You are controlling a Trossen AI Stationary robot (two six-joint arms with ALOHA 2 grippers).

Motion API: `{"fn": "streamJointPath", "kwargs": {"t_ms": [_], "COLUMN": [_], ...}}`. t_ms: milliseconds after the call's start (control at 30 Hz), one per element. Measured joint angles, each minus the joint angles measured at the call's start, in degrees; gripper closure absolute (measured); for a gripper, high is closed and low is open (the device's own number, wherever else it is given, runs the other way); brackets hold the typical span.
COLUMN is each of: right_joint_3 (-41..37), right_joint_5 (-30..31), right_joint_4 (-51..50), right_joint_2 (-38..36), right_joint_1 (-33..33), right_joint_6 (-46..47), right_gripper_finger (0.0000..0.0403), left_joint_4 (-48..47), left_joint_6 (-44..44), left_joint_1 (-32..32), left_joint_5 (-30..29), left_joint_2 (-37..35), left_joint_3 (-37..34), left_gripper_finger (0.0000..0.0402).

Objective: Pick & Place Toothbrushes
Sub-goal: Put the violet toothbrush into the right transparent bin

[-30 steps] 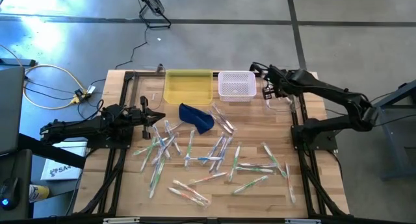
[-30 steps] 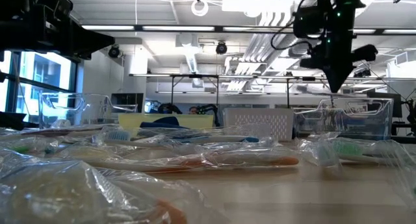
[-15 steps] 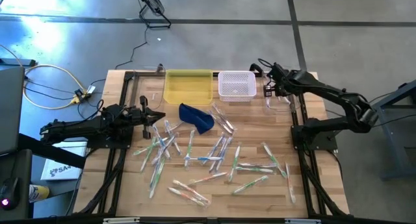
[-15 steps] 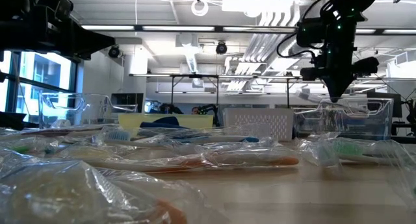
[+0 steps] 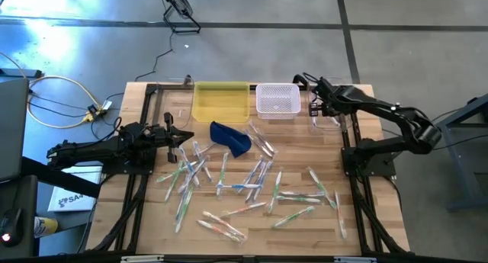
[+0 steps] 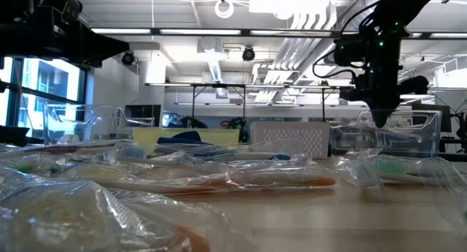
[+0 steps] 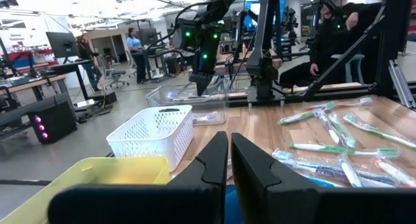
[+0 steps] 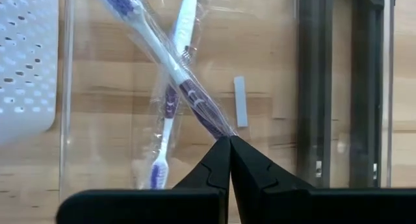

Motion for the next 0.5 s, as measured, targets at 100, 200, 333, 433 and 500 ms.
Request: {"fn": "streamJointPath", "kwargs": {"t_ms": [100,200,333,433,500], "right_joint_3": [0.0,0.0,0.0,0.0,0.0], "right_joint_5": [0.1,0.2,0.0,-0.1,-0.1], "right_joint_4": [0.3,0.9,0.9,0.9,1.1], "right_joint_2": [0.2,0.2,0.2,0.2,0.2], "right_joint_1": [0.0,0.0,0.0,0.0,0.0], "right_joint_6": [-0.4,-1.8,-2.5,-2.9,-3.0], "right_gripper_finger": [0.04,0.04,0.04,0.04,0.04], "left_joint_4": [0.0,0.0,0.0,0.0,0.0], "left_joint_6": [0.0,0.0,0.0,0.0,0.0], "left_joint_1": [0.0,0.0,0.0,0.0,0.0], "left_joint_5": [0.0,0.0,0.0,0.0,0.0], "left_joint_2": [0.0,0.0,0.0,0.0,0.0], "left_joint_3": [0.0,0.0,0.0,0.0,0.0], "left_gripper_finger": [0.0385,0.0385,0.0385,0.0385,0.0385]}}
